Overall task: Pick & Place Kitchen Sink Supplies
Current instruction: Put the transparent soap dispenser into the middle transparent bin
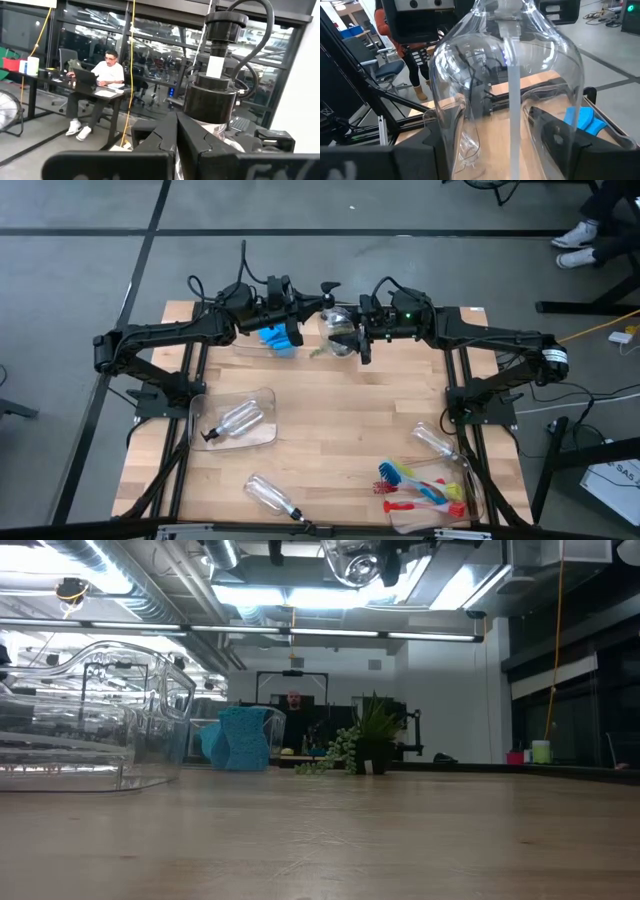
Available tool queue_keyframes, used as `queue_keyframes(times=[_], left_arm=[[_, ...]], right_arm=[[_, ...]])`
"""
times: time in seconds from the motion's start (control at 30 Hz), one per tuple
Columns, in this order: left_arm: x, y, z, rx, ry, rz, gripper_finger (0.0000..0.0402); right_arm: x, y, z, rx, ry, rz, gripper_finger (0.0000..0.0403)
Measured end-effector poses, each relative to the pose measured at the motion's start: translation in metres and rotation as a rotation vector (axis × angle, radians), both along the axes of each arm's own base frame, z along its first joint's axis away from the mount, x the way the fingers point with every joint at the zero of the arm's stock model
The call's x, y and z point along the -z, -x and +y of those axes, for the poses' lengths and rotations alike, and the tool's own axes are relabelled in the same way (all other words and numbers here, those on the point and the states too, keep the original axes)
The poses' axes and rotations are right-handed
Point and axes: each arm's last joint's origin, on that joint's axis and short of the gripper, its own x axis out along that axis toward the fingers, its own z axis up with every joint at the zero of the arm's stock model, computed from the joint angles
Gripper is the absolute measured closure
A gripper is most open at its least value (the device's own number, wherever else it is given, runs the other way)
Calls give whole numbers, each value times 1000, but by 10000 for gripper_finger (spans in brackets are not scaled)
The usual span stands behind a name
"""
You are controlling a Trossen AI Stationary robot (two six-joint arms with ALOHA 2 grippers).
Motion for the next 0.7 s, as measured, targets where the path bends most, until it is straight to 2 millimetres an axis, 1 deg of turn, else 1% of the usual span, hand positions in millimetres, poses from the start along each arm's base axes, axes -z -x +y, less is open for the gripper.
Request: queue_keyframes(times=[0.3,0.57,0.7], left_arm=[[1,0,1,-15,-16,12,401],[4,3,9,-86,-9,54,401],[2,5,11,-94,-13,43,400]], right_arm=[[1,0,0,3,-1,4,187],[1,0,0,6,-2,4,187],[1,0,0,5,-2,5,187]])
